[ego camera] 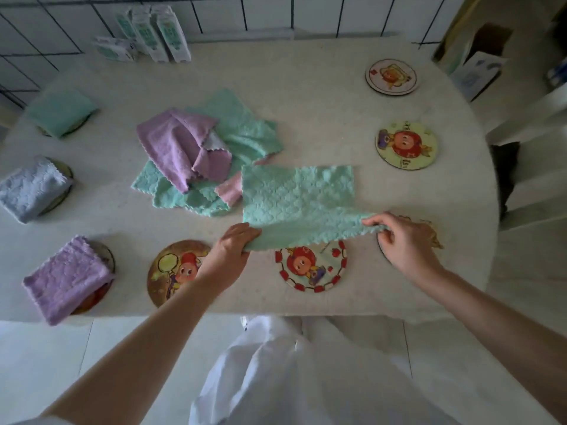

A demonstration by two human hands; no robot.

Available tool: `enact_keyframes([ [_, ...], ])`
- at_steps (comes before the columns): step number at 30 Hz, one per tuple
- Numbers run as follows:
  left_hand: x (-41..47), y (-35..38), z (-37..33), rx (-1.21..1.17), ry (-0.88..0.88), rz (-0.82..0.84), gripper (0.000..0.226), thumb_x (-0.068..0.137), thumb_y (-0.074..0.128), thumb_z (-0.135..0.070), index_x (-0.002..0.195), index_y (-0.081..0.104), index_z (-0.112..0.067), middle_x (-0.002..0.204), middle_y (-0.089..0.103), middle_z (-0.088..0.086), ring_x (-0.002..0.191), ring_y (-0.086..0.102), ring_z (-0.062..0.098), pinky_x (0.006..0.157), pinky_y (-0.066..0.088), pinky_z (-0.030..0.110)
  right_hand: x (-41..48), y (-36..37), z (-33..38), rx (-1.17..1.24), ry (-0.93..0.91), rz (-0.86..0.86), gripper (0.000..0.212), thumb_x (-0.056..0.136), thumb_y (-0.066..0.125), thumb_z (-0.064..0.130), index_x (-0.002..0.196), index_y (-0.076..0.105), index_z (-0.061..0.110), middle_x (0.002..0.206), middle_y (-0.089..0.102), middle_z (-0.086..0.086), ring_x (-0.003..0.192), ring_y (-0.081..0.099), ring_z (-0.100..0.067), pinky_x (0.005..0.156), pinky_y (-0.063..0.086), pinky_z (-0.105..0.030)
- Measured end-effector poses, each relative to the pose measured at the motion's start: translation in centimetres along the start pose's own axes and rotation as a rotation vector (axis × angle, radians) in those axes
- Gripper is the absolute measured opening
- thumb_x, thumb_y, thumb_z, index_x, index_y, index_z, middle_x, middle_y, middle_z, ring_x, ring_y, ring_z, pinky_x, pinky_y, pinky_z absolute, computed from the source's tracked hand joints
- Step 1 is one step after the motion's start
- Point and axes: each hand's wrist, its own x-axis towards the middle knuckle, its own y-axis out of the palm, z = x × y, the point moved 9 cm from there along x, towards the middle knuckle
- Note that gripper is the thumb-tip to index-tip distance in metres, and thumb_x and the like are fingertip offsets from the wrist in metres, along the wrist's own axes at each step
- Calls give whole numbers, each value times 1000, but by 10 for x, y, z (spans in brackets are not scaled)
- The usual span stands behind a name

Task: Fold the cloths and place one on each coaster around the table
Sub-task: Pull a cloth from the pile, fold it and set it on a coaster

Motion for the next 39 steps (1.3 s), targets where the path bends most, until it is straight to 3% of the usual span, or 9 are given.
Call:
enact_keyframes([
  [9,-64,32,-16,-61,-68,52,49,66,67,20,110,69,-3,112,68,14,109,60,20,103,41,33,-82,21,-34,8,9,136,33,71,65,-13,91,72,12,86,58,-4,74,55,-12,68,39,-13],
  [13,-66,27,-5,-78,-187,77,42,72,68,13,106,73,-12,113,66,6,105,59,14,99,41,25,-79,22,-36,76,39,174,22,76,69,-3,89,73,14,86,60,0,84,54,-8,79,36,-4],
  [16,-55,26,16,-158,-345,165,31,77,71,1,100,75,-20,90,68,-12,77,62,-3,77,53,19,-60,24,-47,237,172,186,18,81,68,5,92,71,18,89,66,6,86,60,-4,79,43,-8],
  [19,-36,22,38,-322,-547,123,14,81,70,-6,91,72,-16,71,66,-8,54,55,2,49,43,12,-33,27,-56,395,296,162,12,85,66,12,96,68,17,89,69,9,82,65,-2,70,49,-9],
  [22,-21,22,61,-535,-762,12,13,83,66,-4,79,66,-17,78,67,9,69,60,20,62,48,21,-3,32,-69,453,431,74,11,86,65,14,97,68,15,88,70,6,77,64,3,67,48,-8],
  [26,-6,35,83,-793,-980,-90,11,85,63,0,85,68,-10,100,68,19,94,66,33,81,57,42,30,44,-84,441,546,8,12,86,65,19,97,69,14,85,69,6,76,64,-3,68,53,-15],
  [28,3,40,89,-812,-1019,-114,13,87,62,-1,85,68,-12,99,69,15,94,66,32,83,57,45,43,53,-91,433,597,3,11,87,64,17,96,68,12,85,68,2,74,63,-7,67,53,-15],
  [31,17,43,100,-785,-1051,-155,11,85,66,-5,87,67,-15,92,69,8,89,67,30,82,57,44,56,66,-102,386,660,8,13,89,62,19,95,68,9,86,68,-3,77,63,-16,73,53,-29],
  [39,30,50,120,-562,-1104,-139,5,85,66,-23,86,70,-19,83,71,6,76,67,27,74,59,42,70,80,-115,283,688,20,14,84,68,20,89,67,7,81,65,-1,75,61,-18,69,46,-25],
])
